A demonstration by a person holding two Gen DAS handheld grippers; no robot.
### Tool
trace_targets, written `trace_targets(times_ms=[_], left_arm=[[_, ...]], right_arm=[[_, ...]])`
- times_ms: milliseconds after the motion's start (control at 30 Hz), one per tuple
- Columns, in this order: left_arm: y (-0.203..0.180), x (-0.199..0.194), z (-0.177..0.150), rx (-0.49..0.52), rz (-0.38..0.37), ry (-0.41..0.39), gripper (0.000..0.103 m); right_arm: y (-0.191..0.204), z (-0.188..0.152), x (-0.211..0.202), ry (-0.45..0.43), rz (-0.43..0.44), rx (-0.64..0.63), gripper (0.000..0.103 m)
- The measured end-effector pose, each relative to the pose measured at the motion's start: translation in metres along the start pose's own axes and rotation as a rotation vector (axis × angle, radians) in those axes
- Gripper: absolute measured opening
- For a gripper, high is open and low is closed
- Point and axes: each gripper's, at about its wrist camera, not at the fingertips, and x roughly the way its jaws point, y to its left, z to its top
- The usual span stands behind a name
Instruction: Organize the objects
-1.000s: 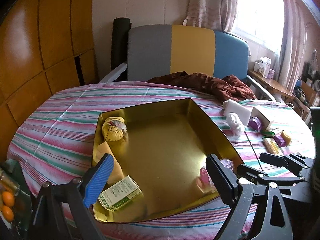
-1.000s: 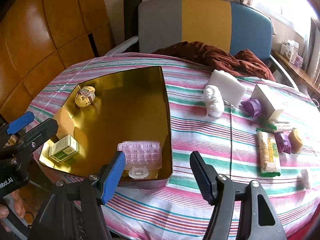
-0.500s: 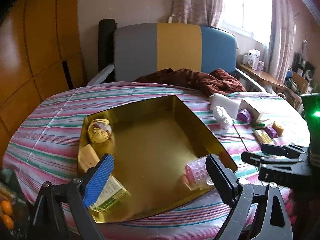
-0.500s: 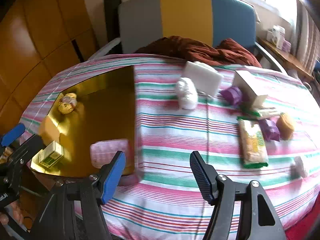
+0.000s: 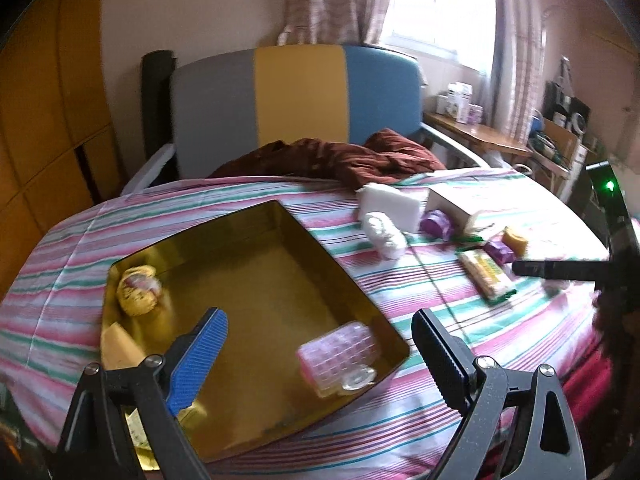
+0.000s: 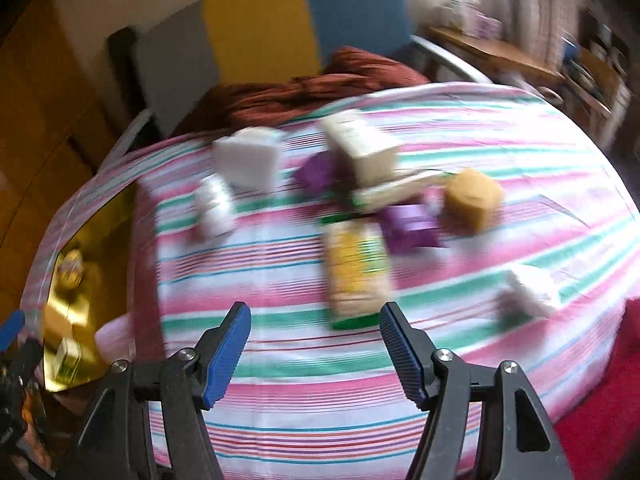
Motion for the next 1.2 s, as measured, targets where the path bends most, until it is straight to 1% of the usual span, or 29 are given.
trace_targets(times_ms=[200, 300, 367, 500, 533, 600, 733, 867, 933, 1067, 1200], left_arm=[[-0.032, 0.009, 0.012, 0.066, -0.068, 0.005, 0.094], [-0.050, 0.015, 0.019, 0.102, -0.096, 0.005, 0.094], [-0.063, 0.023, 0.025, 0.120, -0.116, 0.019, 0.094], [-0.085, 0.040, 0.032, 0.138, -0.150, 0.049, 0.094], [-0.092, 0.045, 0.034, 0.142, -0.161, 0.059, 0.094], [-0.106, 0.057, 0.036, 0.145, -0.192, 0.089, 0.094], [-0.131, 0.085, 0.038, 0.143, -0.221, 0.145, 0.094], [-0.153, 0.118, 0.040, 0.111, -0.260, 0.227, 0.094], [-0.162, 0.129, 0.042, 0.102, -0.280, 0.251, 0.094], [-0.179, 0.152, 0.046, 0.103, -0.288, 0.280, 0.094], [-0.194, 0.176, 0.048, 0.112, -0.277, 0.306, 0.091]], right_arm=[[-0.076, 0.017, -0.006, -0.007, -0.124, 0.141, 0.068], [-0.113, 0.022, -0.004, -0.019, -0.137, 0.248, 0.068], [-0.130, 0.021, -0.004, -0.034, -0.143, 0.308, 0.068], [-0.158, 0.013, 0.004, -0.051, -0.104, 0.431, 0.068], [-0.161, 0.012, 0.006, -0.048, -0.089, 0.455, 0.068], [-0.162, 0.012, 0.001, -0.083, -0.068, 0.465, 0.068], [-0.162, 0.013, 0.002, -0.078, -0.046, 0.460, 0.069], [-0.161, 0.014, 0.002, -0.081, -0.025, 0.456, 0.069], [-0.162, 0.013, 0.001, -0.082, -0.015, 0.457, 0.069], [-0.161, 0.013, 0.003, -0.081, 0.001, 0.449, 0.069], [-0.157, 0.016, 0.005, -0.075, 0.011, 0.435, 0.069]])
